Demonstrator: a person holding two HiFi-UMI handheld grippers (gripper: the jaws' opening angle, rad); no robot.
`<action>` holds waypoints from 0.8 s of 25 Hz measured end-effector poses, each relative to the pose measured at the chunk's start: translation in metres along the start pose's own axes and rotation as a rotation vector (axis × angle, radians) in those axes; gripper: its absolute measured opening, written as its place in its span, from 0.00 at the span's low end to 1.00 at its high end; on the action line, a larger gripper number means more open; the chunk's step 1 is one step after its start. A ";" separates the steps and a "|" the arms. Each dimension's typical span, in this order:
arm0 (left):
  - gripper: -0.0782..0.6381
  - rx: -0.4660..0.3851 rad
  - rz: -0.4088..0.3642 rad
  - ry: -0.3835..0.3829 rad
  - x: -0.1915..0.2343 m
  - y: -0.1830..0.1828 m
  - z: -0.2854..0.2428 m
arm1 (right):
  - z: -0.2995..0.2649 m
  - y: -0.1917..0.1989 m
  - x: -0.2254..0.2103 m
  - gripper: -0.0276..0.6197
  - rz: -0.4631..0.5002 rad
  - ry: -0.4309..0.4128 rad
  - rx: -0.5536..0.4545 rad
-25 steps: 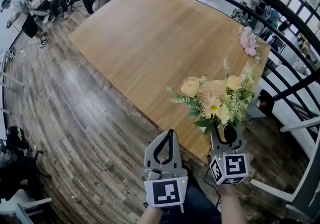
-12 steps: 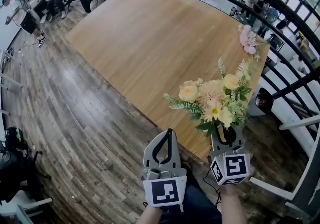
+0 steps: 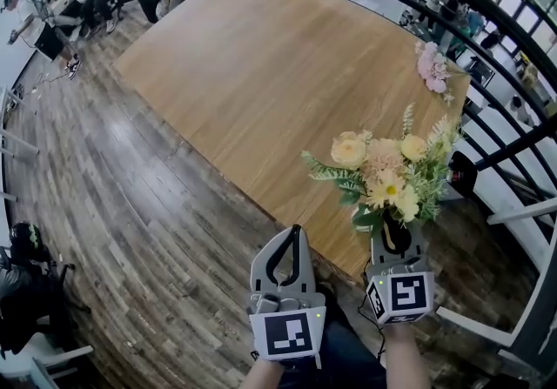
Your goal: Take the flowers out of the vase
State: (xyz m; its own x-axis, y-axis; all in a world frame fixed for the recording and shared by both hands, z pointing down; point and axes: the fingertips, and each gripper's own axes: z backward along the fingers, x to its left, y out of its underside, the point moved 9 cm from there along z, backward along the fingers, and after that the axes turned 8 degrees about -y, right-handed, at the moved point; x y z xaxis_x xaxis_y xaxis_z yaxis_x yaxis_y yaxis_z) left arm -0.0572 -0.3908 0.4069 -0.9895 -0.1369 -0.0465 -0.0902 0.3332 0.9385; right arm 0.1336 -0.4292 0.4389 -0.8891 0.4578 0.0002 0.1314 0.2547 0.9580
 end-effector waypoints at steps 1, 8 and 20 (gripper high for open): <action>0.15 0.000 0.001 -0.001 0.001 0.000 0.000 | 0.000 0.001 0.001 0.13 -0.001 0.005 -0.005; 0.15 -0.002 0.001 -0.008 0.005 0.000 0.000 | 0.001 -0.004 0.002 0.12 0.016 0.009 -0.022; 0.15 -0.033 0.000 -0.008 -0.002 -0.012 -0.011 | 0.000 -0.024 -0.013 0.12 0.009 0.023 -0.095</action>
State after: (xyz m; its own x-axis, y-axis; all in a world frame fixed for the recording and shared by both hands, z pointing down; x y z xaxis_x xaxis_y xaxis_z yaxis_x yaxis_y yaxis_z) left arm -0.0528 -0.4053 0.3994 -0.9904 -0.1293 -0.0489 -0.0863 0.3027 0.9492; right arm 0.1424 -0.4414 0.4162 -0.8978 0.4401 0.0147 0.0986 0.1684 0.9808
